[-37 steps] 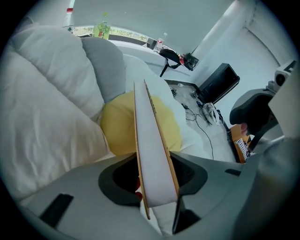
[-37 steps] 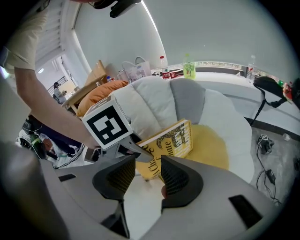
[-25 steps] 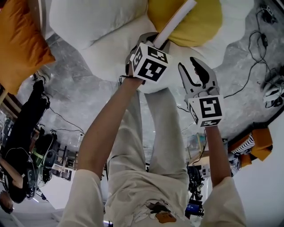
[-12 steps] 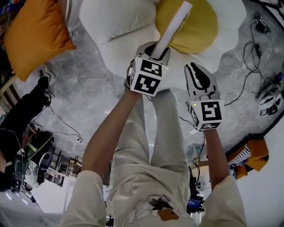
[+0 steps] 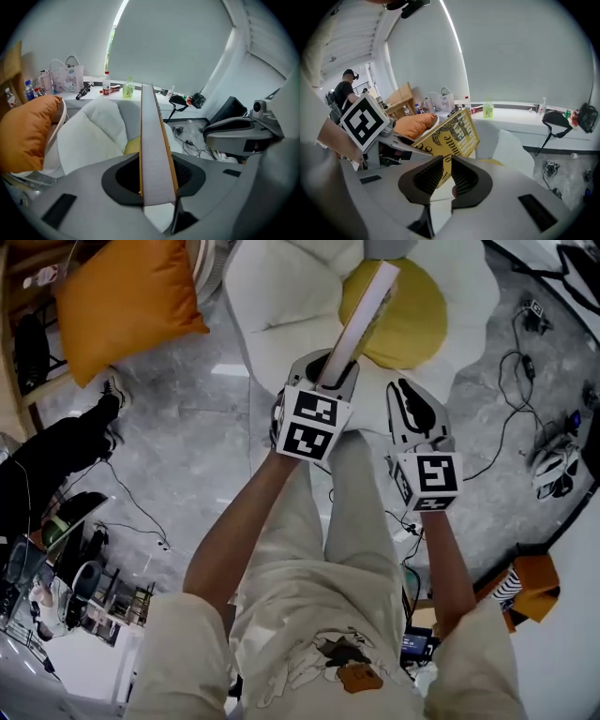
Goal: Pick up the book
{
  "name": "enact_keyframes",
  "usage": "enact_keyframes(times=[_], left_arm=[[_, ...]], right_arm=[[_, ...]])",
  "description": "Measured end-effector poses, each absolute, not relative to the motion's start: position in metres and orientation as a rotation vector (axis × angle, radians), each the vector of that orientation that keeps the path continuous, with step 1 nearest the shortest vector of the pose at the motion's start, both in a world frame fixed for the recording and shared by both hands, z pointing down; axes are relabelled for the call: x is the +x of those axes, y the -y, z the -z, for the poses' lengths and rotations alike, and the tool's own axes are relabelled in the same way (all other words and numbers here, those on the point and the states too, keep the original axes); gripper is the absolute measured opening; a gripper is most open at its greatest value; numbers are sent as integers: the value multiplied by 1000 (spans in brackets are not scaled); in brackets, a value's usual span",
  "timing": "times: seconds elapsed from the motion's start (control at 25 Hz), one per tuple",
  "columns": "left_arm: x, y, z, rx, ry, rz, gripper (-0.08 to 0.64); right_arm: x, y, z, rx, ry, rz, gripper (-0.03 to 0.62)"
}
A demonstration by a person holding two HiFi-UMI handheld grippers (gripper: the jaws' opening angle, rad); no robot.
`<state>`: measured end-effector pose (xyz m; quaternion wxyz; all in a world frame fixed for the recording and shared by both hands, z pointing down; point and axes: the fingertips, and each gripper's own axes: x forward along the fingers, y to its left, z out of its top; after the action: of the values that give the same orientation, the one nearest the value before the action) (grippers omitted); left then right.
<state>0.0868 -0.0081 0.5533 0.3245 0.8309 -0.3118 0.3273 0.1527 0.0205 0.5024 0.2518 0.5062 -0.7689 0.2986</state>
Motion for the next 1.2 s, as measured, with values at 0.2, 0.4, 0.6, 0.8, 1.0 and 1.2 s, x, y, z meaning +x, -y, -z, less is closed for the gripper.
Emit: enact_keyframes(times=[0.2,0.4,0.6,0.8,1.0,1.2], left_arm=[[81,0,-501,2204,824,-834,143],[77,-2,-452,2225,849,-801,143],[61,-4,-394,2258,870,-770,143],[40,-6,-351,2268,896,-746,143],[34,-10,-321,2278,909,-734,143],[11,-8,-287,2298,944,-694,143]], right_arm=[[146,-16,-451,1418,2118,-750,69],[152,-12,-418,1471,2121,-723,64],[137,-9,-370,1474,2156,-693,64],[121,9,-317,1506,2217,-613,58],[125,16,-284,1546,2234,-580,46],[114,24,-244,1603,2261,-539,46]])
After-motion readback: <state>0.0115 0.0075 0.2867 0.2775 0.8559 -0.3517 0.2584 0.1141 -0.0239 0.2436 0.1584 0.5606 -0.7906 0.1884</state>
